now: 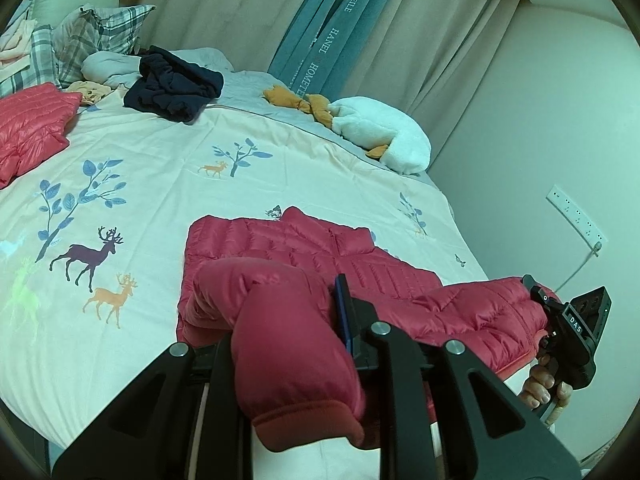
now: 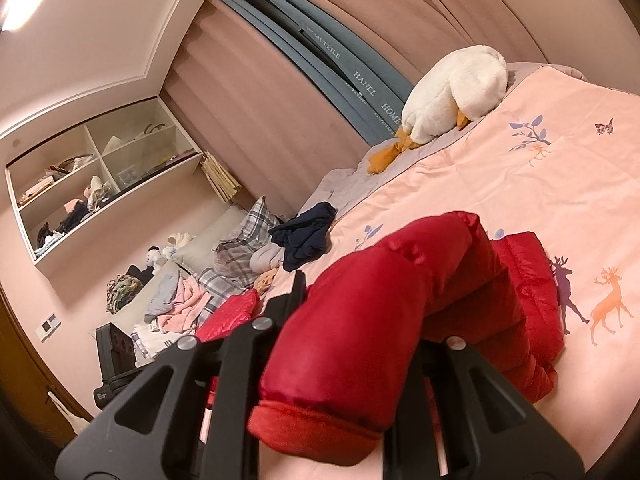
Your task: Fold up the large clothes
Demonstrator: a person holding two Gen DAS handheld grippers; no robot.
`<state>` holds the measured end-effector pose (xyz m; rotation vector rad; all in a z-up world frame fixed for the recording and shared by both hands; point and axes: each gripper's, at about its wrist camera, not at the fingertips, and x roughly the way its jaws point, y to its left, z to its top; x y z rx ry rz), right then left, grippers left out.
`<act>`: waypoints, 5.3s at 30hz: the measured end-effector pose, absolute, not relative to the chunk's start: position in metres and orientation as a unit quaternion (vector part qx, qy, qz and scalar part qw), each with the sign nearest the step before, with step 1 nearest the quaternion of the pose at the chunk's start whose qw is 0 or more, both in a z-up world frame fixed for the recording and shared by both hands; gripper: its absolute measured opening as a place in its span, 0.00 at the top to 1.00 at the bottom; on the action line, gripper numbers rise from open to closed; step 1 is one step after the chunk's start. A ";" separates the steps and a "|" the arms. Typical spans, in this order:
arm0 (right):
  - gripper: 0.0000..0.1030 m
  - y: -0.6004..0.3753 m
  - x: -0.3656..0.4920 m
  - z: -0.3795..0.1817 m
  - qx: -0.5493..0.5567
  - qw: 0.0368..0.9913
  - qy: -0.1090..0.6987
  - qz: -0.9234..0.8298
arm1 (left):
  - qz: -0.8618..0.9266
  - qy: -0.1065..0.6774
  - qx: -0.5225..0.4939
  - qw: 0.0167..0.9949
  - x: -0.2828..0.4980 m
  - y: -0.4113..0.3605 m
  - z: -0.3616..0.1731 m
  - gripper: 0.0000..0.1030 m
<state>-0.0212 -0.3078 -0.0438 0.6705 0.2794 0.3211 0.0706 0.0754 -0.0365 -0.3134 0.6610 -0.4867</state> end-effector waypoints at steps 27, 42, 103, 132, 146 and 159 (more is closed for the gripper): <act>0.84 -0.313 0.010 -0.061 0.335 0.919 0.153 0.141 | -0.226 0.343 -0.146 0.900 0.108 0.067 -0.057 0.81; 0.83 -0.315 0.032 -0.051 0.320 0.926 0.145 0.136 | -0.219 0.335 -0.134 0.907 0.131 0.059 -0.053 0.81; 0.83 -0.353 0.200 -0.135 0.324 0.904 0.279 0.016 | -0.156 0.414 -0.105 0.890 0.299 0.005 -0.125 0.77; 0.82 -0.352 0.227 -0.148 0.319 0.890 0.325 -0.002 | -0.149 0.441 -0.100 0.880 0.327 -0.001 -0.144 0.77; 0.82 -0.352 0.232 -0.151 0.317 0.886 0.338 -0.006 | -0.151 0.447 -0.106 0.875 0.331 0.000 -0.148 0.77; 0.81 -0.353 0.239 -0.153 0.315 0.875 0.367 -0.008 | -0.147 0.464 -0.109 0.867 0.338 -0.001 -0.152 0.77</act>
